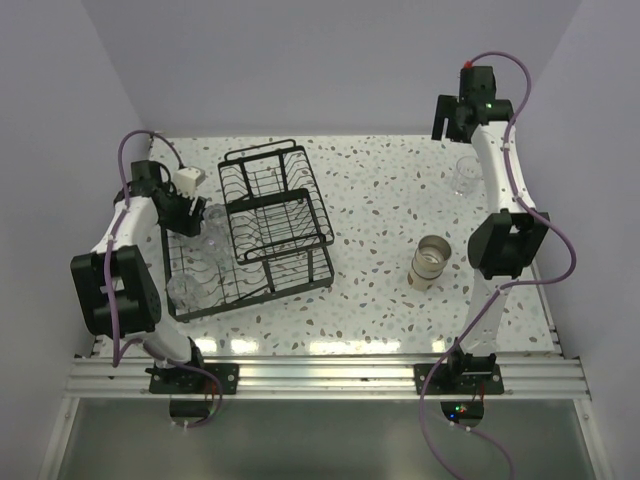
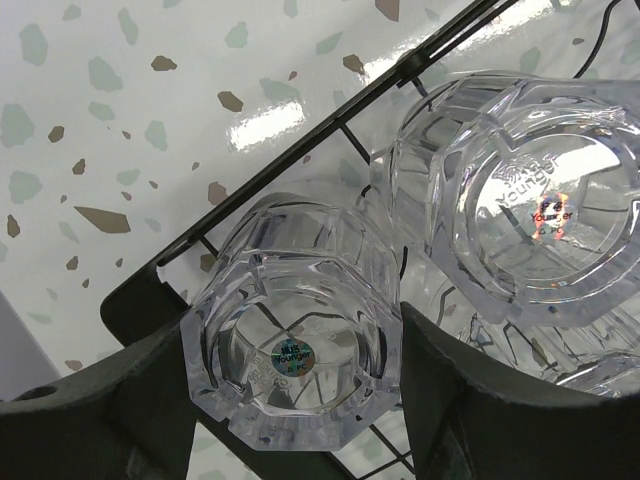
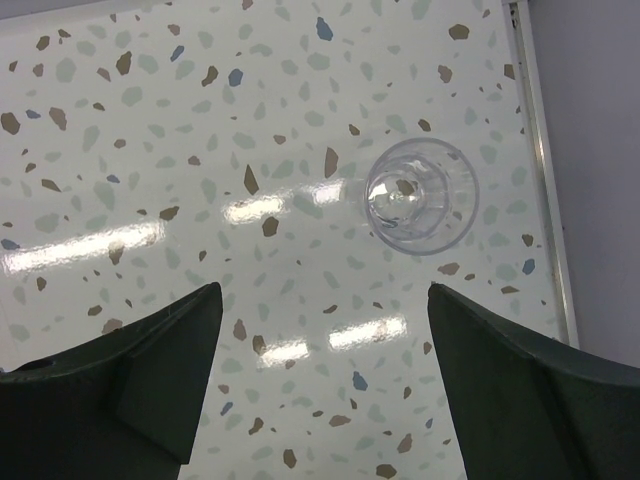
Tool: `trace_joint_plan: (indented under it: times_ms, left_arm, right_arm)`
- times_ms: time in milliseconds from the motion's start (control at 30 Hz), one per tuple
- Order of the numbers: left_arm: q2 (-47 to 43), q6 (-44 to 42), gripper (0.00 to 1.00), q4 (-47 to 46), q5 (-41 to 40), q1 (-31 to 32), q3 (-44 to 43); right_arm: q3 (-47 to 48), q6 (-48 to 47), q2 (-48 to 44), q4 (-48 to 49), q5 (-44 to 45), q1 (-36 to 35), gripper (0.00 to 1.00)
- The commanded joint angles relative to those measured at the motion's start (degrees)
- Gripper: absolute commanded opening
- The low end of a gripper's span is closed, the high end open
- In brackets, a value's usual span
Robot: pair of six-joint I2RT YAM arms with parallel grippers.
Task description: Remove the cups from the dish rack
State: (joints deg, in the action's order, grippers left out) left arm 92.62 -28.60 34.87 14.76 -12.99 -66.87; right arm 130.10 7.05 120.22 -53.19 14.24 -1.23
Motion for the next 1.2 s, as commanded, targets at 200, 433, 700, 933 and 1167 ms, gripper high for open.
trace_joint_plan:
  times_ms: [200,433,700,933,1167]
  left_arm:
    - [-4.98,-2.77,0.00,5.20,0.44,-1.24,-5.98]
    - [-8.86,-3.75,0.00,7.67,-0.88,-2.65,-14.05]
    - [-4.13,6.44,0.00,7.93,11.23,-2.91,-39.44]
    - [-2.26,21.63,0.00,-3.45,30.30,-2.39,-50.56]
    - [-4.11,36.93,0.00,-21.58,41.21,6.30,-43.88]
  right_arm:
    - [2.78,-1.42,-2.71,0.36,-2.02,-1.93,0.87]
    - [3.23,-0.47,-5.79,4.31,-14.05,-3.07,0.88]
    - [-6.60,-1.15,-15.53,24.16,-45.91,-6.84,0.98]
    - [-16.89,20.01,-19.34,56.13,-59.83,-13.43,0.96]
    - [-7.61,42.07,-7.57,74.37,-60.65,-22.22,0.86]
